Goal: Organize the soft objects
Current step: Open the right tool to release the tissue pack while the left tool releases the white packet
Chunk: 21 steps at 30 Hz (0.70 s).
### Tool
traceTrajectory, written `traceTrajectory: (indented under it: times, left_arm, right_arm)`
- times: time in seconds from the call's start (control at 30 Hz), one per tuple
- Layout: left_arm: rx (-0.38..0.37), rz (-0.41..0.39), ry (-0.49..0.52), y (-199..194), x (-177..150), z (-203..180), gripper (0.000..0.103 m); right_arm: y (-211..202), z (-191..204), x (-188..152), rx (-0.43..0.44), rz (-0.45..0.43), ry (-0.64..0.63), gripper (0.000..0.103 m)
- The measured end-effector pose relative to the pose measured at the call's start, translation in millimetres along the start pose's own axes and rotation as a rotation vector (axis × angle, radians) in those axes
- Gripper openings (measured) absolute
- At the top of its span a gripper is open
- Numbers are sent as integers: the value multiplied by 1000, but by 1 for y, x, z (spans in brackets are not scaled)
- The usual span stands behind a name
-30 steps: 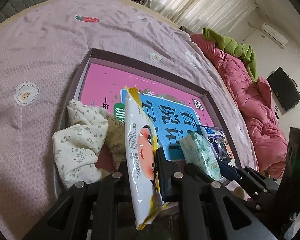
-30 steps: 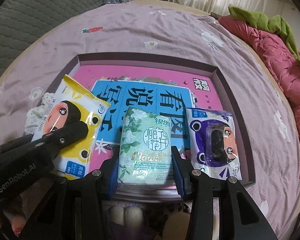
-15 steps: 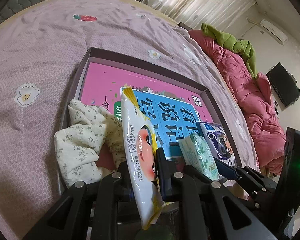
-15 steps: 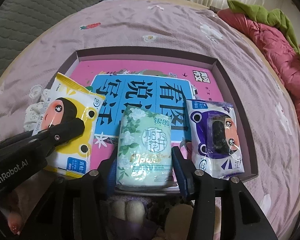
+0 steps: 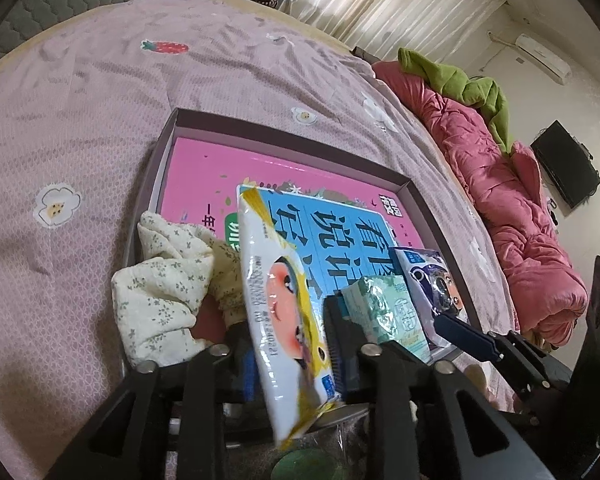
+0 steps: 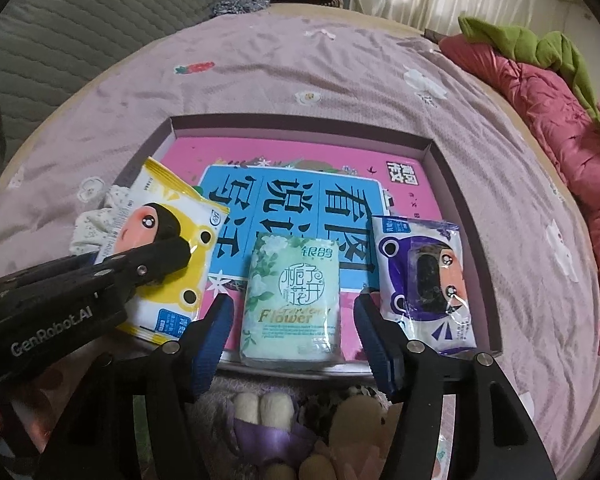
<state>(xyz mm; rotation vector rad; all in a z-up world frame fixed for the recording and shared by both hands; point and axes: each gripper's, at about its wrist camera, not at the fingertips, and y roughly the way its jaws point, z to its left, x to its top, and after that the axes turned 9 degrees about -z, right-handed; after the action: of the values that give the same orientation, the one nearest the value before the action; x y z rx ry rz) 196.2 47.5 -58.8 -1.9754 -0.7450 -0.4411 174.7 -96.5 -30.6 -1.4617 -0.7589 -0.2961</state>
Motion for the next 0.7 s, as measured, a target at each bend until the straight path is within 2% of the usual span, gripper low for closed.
traceTrajectory:
  times: [0.1,0.7]
  left_arm:
    - [-10,1,2,-2,1,-1,41]
    - [45,-40,11,-23,16,6,41]
  right_arm:
    - [-6,-2,0,7,-7,16,64]
    - [-27,-16,-3,-27,-40,53,66]
